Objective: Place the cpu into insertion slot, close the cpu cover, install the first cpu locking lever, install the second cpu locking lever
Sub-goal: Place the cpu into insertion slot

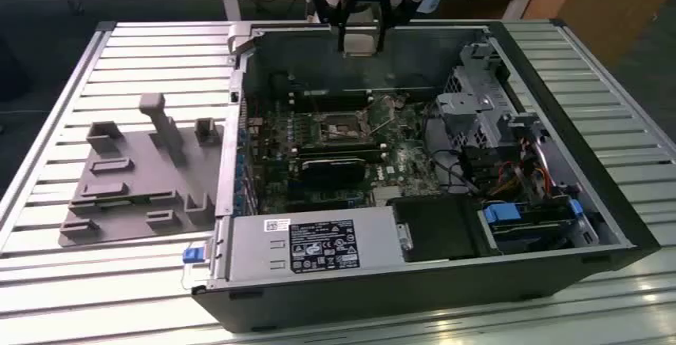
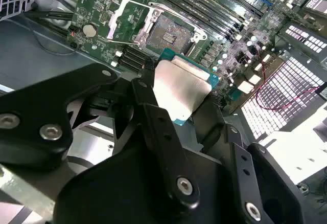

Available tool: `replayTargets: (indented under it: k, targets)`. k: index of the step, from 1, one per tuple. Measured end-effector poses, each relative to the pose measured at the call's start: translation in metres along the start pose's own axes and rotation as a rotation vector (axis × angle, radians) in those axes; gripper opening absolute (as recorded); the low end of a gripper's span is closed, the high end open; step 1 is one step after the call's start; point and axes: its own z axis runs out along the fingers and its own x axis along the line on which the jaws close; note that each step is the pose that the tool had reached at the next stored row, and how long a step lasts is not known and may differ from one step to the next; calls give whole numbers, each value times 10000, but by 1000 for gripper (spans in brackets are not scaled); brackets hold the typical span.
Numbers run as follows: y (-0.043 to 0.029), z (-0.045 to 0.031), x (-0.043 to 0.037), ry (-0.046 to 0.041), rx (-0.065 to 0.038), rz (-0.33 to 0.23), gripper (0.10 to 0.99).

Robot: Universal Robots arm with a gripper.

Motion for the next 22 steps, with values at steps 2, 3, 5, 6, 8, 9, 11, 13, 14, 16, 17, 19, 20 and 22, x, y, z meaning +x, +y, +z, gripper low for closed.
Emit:
replayTargets:
  k: [2,3,5,6,8,9,11,13,14,16,17,19,20,22]
  targets:
    - [0,0,0,0,0,0,541]
    - [0,0,0,0,0,0,541]
    - [0,0,0,-1,0,0,541]
    - [0,0,0,0,0,0,541]
    - [0,0,0,0,0,0,541]
    - [0,0,0,0,0,0,541]
    - [0,4,0,0,0,0,541]
    - [-2,15,0,-5,-2,-1,541]
    - [-2,23,-1,-11,0,-2,541]
    - [-5,48,-1,-27,1,-2,541]
    - [-6,64,0,-38,0,-3,541]
    - [-9,95,2,-65,4,-5,541]
    - [-10,107,3,-74,19,-6,541]
    - [-12,133,5,-91,51,-7,541]
